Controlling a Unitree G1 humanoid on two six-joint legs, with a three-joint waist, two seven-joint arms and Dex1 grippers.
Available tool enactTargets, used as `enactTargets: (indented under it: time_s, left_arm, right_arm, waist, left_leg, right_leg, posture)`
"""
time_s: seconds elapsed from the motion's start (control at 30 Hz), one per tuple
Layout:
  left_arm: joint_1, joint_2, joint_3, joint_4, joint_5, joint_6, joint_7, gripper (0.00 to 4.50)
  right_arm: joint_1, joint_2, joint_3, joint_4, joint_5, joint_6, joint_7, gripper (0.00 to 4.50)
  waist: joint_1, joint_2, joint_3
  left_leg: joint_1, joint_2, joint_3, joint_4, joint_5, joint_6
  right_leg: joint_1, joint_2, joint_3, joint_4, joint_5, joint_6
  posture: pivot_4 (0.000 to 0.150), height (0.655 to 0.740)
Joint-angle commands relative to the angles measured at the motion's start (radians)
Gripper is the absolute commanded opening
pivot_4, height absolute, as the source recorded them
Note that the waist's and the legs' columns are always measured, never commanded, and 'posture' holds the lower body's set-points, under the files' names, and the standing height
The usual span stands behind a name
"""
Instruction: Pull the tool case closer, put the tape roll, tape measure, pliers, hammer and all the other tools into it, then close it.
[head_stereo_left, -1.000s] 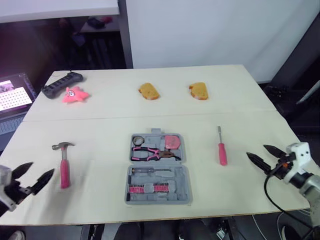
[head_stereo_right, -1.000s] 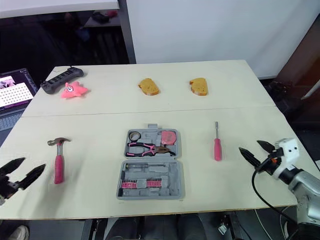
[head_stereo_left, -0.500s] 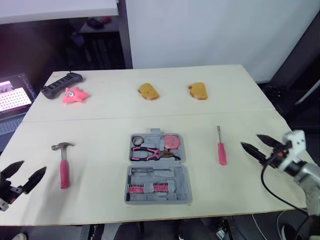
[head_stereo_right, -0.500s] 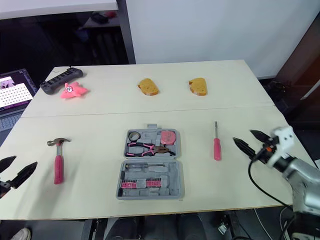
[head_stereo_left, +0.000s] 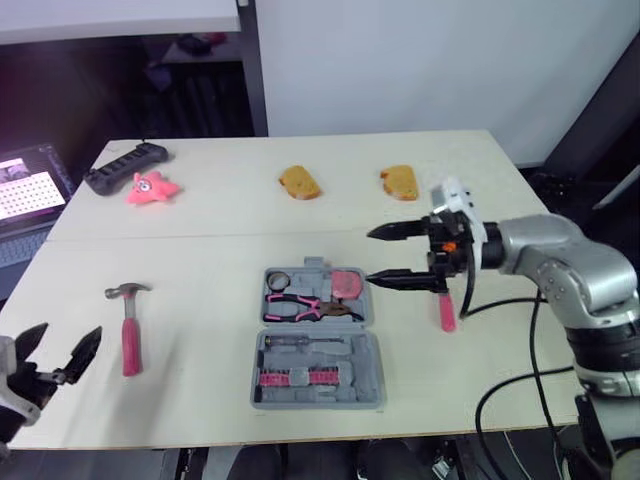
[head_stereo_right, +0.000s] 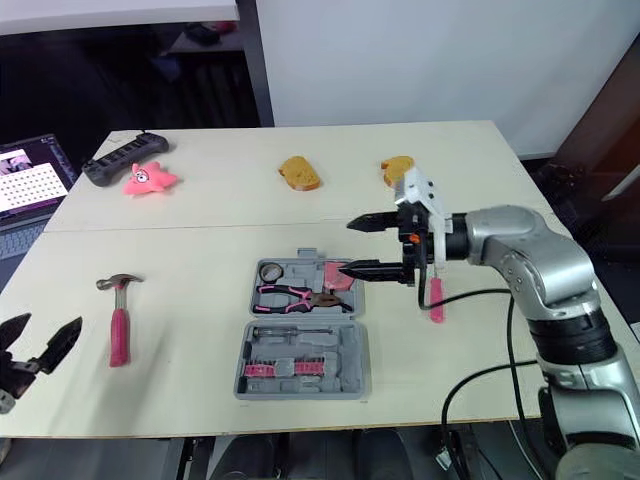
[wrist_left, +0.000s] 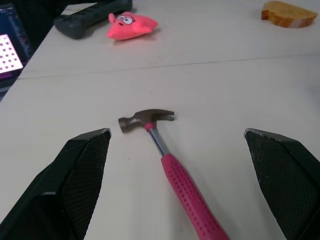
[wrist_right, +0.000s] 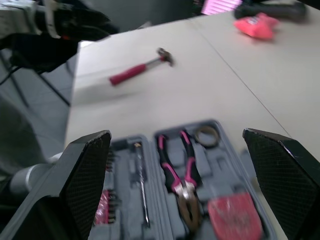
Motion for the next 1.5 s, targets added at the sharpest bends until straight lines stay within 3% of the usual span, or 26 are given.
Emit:
enactTargets:
  time_s: [0.03, 0.17, 0.3, 0.5, 0.7, 0.87, 1.07, 1.37, 1.5]
  left_arm:
    - [0.080, -0.078, 0.040, -0.116, -0.006, -0.005, 0.080, 4.50]
    - [0.114, -0.134, 0.026, -0.162, -0.005, 0.008, 0.144, 4.50]
    - [0.075, -0.125, -0.003, -0.178, 0.016, 0.052, 0.226, 4.50]
    - [-0.125, -0.022, -0.076, -0.129, 0.068, 0.250, 0.388, 4.50]
    - [-0.407, 0.089, -0.105, 0.067, 0.050, 0.502, 0.482, 4.50]
    - [-0.563, 0.121, -0.173, 0.266, 0.114, 0.488, 0.473, 4.50]
    - [-0.707, 0.089, -0.222, 0.497, 0.146, 0.431, 0.461, 4.50]
    - [-0.777, 0.003, -0.298, 0.599, 0.209, 0.293, 0.473, 4.50]
    - [-0.759, -0.019, -0.282, 0.588, 0.205, 0.290, 0.494, 2.80]
  right_arm:
    - [-0.089, 0.039, 0.048, 0.012, 0.001, 0.003, 0.044, 4.48]
    - [-0.139, 0.059, 0.094, 0.051, -0.017, 0.010, 0.082, 4.48]
    - [-0.168, 0.068, 0.107, 0.071, -0.025, 0.022, 0.090, 4.48]
    - [-0.170, 0.053, 0.109, 0.042, -0.040, 0.053, 0.073, 4.48]
    - [-0.145, 0.032, 0.088, -0.022, -0.044, 0.093, 0.021, 4.48]
    - [-0.113, 0.002, 0.072, -0.067, -0.046, 0.116, -0.016, 4.48]
    - [-0.074, -0.028, 0.070, -0.091, -0.068, 0.125, -0.066, 4.48]
    - [-0.043, -0.063, 0.062, -0.115, -0.076, 0.133, -0.097, 4.48]
    - [-0.043, -0.069, 0.059, -0.119, -0.080, 0.136, -0.105, 4.50]
  waist:
    - [-0.002, 0.000, 0.000]
    - [0.006, 0.000, 0.000]
    - [0.009, -0.001, 0.000]
    - [0.011, 0.000, 0.000]
    - [0.001, -0.001, 0.000]
    - [-0.004, -0.001, 0.000]
    - [0.000, -0.001, 0.000]
    - [0.000, -0.002, 0.000]
    - [0.001, -0.002, 0.000]
  left_leg:
    - [0.000, 0.000, 0.000, 0.000, 0.000, 0.000]
    - [-0.001, 0.000, -0.001, 0.000, 0.000, 0.000]
    - [-0.002, 0.000, -0.001, 0.001, 0.000, 0.000]
    - [-0.003, 0.000, -0.002, 0.001, 0.000, 0.000]
    - [-0.003, -0.001, -0.002, 0.001, 0.000, 0.000]
    - [-0.004, -0.001, -0.002, 0.001, 0.000, -0.001]
    - [-0.005, -0.001, -0.002, 0.001, 0.001, -0.002]
    - [-0.006, -0.002, -0.002, 0.001, 0.003, -0.004]
    - [-0.006, -0.002, -0.002, 0.001, 0.003, -0.005]
  right_leg:
    - [0.000, 0.000, 0.000, 0.000, 0.000, 0.000]
    - [0.000, 0.000, -0.001, 0.000, 0.000, 0.000]
    - [0.000, 0.000, -0.002, 0.000, 0.000, -0.001]
    - [-0.001, 0.001, -0.003, 0.001, 0.000, 0.000]
    - [-0.002, 0.001, -0.003, 0.001, 0.000, 0.000]
    - [-0.004, 0.001, -0.002, 0.002, 0.001, 0.001]
    - [-0.004, 0.000, -0.002, 0.002, 0.001, 0.002]
    - [-0.005, -0.001, -0.002, 0.002, 0.002, 0.003]
    - [-0.005, -0.001, -0.002, 0.002, 0.002, 0.003]
  posture:
    - [0.150, 0.7400]
    - [0.150, 0.7400]
    - [0.150, 0.7400]
    - [0.150, 0.7400]
    - [0.150, 0.7400]
    - [0.150, 0.7400]
    - [0.150, 0.7400]
    - [0.150, 0.7400]
    - [0.150, 0.7400]
